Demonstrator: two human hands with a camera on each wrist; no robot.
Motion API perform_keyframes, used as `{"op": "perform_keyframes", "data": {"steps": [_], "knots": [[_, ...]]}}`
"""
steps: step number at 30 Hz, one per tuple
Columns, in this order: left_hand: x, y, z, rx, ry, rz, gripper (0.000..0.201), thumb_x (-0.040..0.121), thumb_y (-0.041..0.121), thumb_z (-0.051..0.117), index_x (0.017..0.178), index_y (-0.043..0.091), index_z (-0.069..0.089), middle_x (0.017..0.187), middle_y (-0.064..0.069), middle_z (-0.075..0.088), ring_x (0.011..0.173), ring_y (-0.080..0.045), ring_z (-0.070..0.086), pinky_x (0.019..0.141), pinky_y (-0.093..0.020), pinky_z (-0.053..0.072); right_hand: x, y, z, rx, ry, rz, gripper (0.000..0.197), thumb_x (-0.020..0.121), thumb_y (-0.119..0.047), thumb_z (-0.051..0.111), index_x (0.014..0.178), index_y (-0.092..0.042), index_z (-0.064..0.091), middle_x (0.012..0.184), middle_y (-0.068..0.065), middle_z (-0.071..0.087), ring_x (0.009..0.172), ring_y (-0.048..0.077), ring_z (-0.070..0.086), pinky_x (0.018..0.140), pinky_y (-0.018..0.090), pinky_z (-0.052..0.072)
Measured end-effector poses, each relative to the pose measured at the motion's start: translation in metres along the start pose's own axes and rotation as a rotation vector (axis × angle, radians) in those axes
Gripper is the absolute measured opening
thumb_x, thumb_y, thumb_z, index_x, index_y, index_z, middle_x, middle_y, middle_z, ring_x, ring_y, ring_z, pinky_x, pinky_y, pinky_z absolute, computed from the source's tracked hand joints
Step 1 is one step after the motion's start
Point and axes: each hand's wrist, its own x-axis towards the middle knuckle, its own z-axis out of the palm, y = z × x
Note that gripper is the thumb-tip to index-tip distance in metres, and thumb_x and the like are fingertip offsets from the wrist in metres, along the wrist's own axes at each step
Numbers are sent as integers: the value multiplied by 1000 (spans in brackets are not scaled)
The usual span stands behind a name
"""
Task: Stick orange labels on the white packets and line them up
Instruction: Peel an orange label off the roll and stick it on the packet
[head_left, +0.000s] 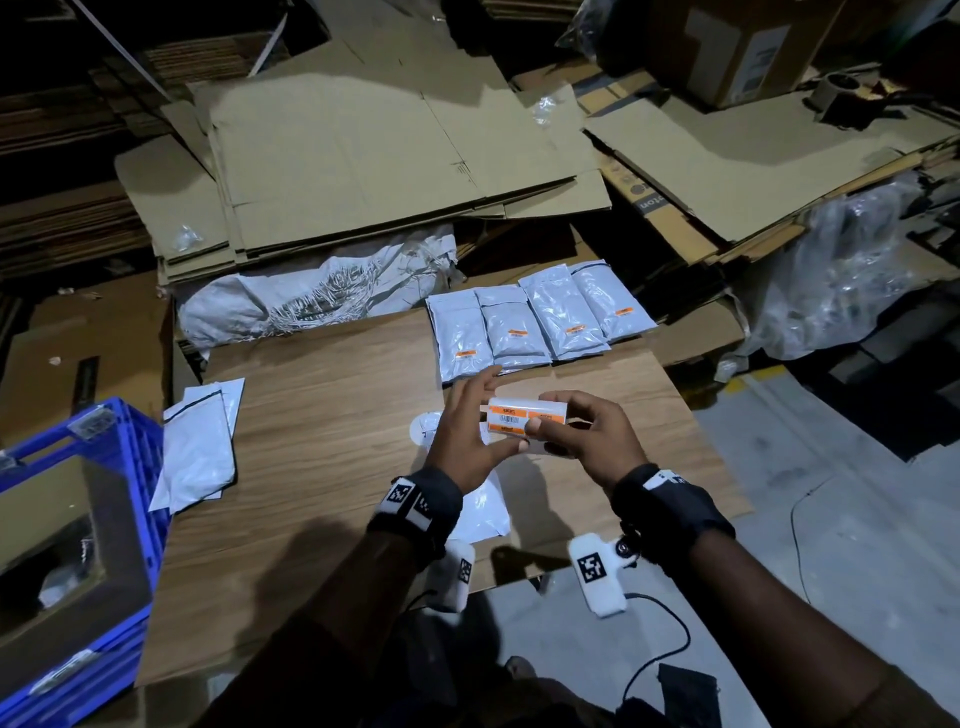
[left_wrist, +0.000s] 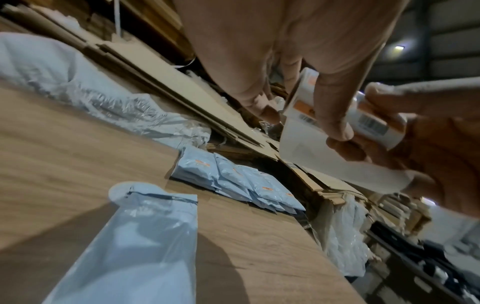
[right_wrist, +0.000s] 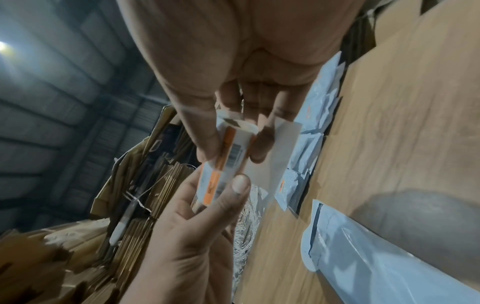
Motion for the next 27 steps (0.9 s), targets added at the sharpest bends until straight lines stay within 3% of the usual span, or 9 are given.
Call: {"op": "perform_keyframes", "data": {"steps": [2, 5, 7, 11, 13, 16, 19, 22, 27], "knots": [[0, -3, 0, -112, 21, -104, 93, 73, 18, 92, 149, 26, 41, 137, 1, 51, 122, -9, 57, 97, -23, 52, 0, 3, 0, 36, 44, -16, 35, 79, -7, 87, 112, -10, 74, 108, 24, 71, 82, 19, 69, 74, 36, 62], [-1, 3, 1, -340, 13, -265, 76, 80, 25, 87, 144, 23, 46, 121, -7, 69, 107, -17, 70, 92, -32, 56, 1, 6, 1, 92, 78, -45, 40, 77, -2, 86, 114, -9, 73, 100, 21, 71, 81, 17, 68, 71, 29, 59], [1, 6, 4, -462, 14, -315, 63, 86, 25, 81, 140, 18, 50, 118, -7, 71, 109, -26, 70, 90, -35, 58, 1, 7, 0, 91, 61, -70, 44, 75, -4, 89, 115, -13, 74, 102, 23, 74, 88, 22, 69, 77, 36, 61], [8, 6, 6, -531, 92, -315, 64, 81, 33, 84, 137, 18, 55, 134, -18, 63, 129, -36, 57, 105, -49, 52, -1, 6, 2, 60, 17, -98, 45, 77, -3, 87, 118, -17, 74, 103, 15, 76, 90, 19, 69, 80, 36, 59], [9, 8, 3, -558, 121, -300, 64, 78, 30, 83, 135, 18, 56, 130, -23, 64, 128, -37, 58, 106, -47, 50, -2, 7, 2, 42, 5, -117, 45, 78, -12, 87, 120, -21, 74, 101, 6, 76, 92, 18, 68, 86, 39, 59], [9, 10, -1, -571, 111, -283, 60, 80, 20, 80, 134, 17, 55, 124, -13, 70, 119, -30, 64, 105, -45, 49, -4, 7, -2, 42, -6, -135, 37, 84, -22, 80, 120, -23, 74, 92, 3, 69, 96, 25, 68, 97, 39, 51], [7, 12, -5, -521, 60, -267, 60, 80, 18, 79, 134, 15, 53, 116, 3, 74, 108, -20, 68, 101, -43, 49, -2, 0, -6, 211, 2, -73, 28, 96, -11, 67, 123, -15, 71, 111, -2, 73, 104, 16, 65, 91, 28, 49], [4, 10, -10, -434, -51, -265, 62, 82, 21, 81, 137, 23, 52, 122, -6, 72, 117, -25, 66, 104, -42, 50, 5, -12, -15, 423, 31, -11, 40, 94, -4, 65, 133, -15, 62, 117, 5, 71, 104, 20, 66, 81, 27, 56], [5, 6, -16, -346, -177, -229, 60, 80, 25, 83, 132, 37, 55, 114, -19, 71, 107, -29, 67, 101, -44, 51, 21, -28, -33, 320, 4, -48, 62, 87, 4, 73, 139, -27, 59, 103, 11, 68, 87, 23, 69, 79, 35, 59]]}}
